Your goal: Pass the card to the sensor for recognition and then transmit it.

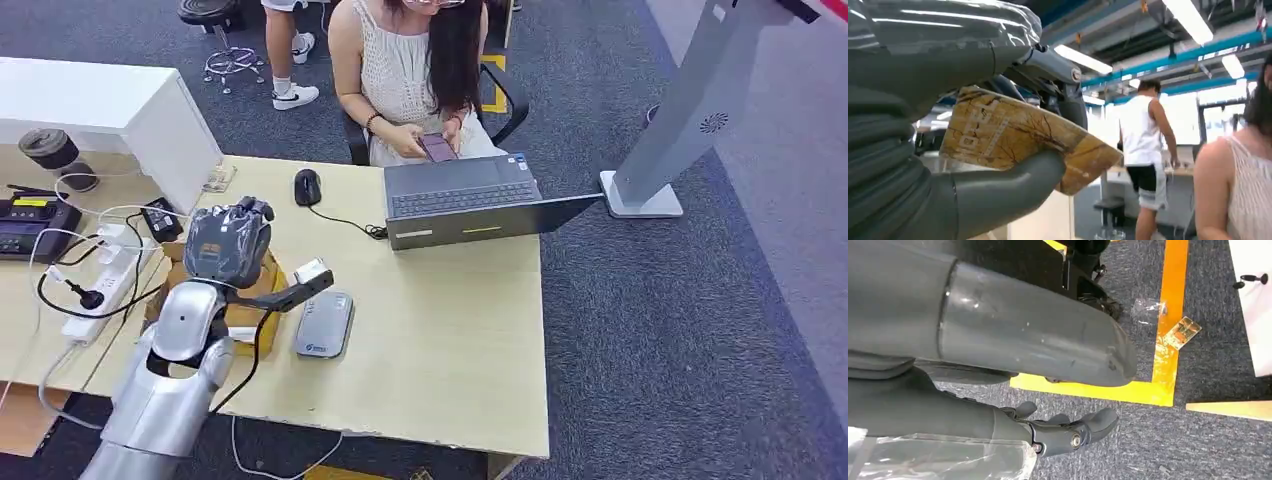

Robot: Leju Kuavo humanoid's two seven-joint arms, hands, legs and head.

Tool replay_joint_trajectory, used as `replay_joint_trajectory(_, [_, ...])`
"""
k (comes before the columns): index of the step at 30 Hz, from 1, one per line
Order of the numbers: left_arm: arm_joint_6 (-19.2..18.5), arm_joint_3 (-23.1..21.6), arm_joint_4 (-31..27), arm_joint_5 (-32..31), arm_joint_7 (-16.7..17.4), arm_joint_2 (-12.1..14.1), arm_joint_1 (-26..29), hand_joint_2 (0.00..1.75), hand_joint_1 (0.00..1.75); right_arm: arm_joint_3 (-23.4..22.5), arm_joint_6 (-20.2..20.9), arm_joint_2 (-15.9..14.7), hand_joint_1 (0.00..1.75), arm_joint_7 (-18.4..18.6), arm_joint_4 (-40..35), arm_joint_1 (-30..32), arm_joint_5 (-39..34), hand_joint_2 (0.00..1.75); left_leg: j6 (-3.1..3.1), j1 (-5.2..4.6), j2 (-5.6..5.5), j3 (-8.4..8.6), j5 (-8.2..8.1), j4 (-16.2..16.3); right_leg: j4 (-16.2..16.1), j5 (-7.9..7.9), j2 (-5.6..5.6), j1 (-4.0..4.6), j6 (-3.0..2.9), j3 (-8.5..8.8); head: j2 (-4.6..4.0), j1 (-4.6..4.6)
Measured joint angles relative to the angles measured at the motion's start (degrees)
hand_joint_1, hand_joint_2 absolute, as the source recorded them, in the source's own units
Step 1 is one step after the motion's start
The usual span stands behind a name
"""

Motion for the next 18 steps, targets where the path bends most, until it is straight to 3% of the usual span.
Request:
replay_joint_trajectory(7, [-1.0, -6.7, -0.3, -0.2, 3.4, -1.5, 4.3, 1.75, 1.75, 0.0, -0.9, 0.2, 0.0, -0.7, 0.0, 0.5, -0.3, 0.0, 0.01, -0.01, 0.01, -0.08, -0.01, 0.0, 0.0, 0.0, 0.01, -0.01, 0.0, -0.08, 0.0, 0.02])
replay_joint_trajectory(8, [-2.3, -6.9, -0.2, 0.0, 3.8, -1.6, 4.5, 1.75, 1.75, 0.0, -0.9, 0.2, 0.0, -0.7, 0.0, 0.6, -0.2, 0.0, 0.01, -0.01, 0.0, -0.09, -0.01, 0.0, 0.0, 0.0, -0.01, -0.01, 0.0, -0.08, 0.0, 0.0])
replay_joint_trajectory(10, [-8.7, -6.9, 0.9, 0.6, 4.4, -1.8, 4.7, 1.75, 1.75, 0.0, -0.6, 0.2, 0.0, -0.6, 0.0, 0.6, -0.2, 0.0, 0.0, -0.01, 0.0, -0.08, 0.0, 0.0, 0.0, 0.0, -0.02, -0.01, 0.0, -0.08, 0.0, 0.0])
replay_joint_trajectory(15, [-9.5, -6.9, 4.9, 1.1, 4.1, -1.9, 5.4, 1.75, 1.75, 0.0, -0.6, 0.2, 0.0, -0.5, 0.0, 0.8, -0.2, 0.0, -0.02, 0.04, -0.02, -0.13, 0.08, 0.0, 0.0, 0.01, -0.02, 0.03, -0.01, -0.12, 0.0, 0.0])
replay_joint_trajectory(18, [-12.1, -6.9, 6.4, 0.5, 4.5, -1.9, 5.4, 1.75, 1.75, 0.0, -0.6, 0.2, 0.0, -0.3, 0.0, 0.9, 0.1, 0.0, -0.02, 0.04, 0.0, -0.14, 0.08, 0.0, 0.0, 0.02, -0.02, 0.03, -0.01, -0.13, 0.0, 0.02])
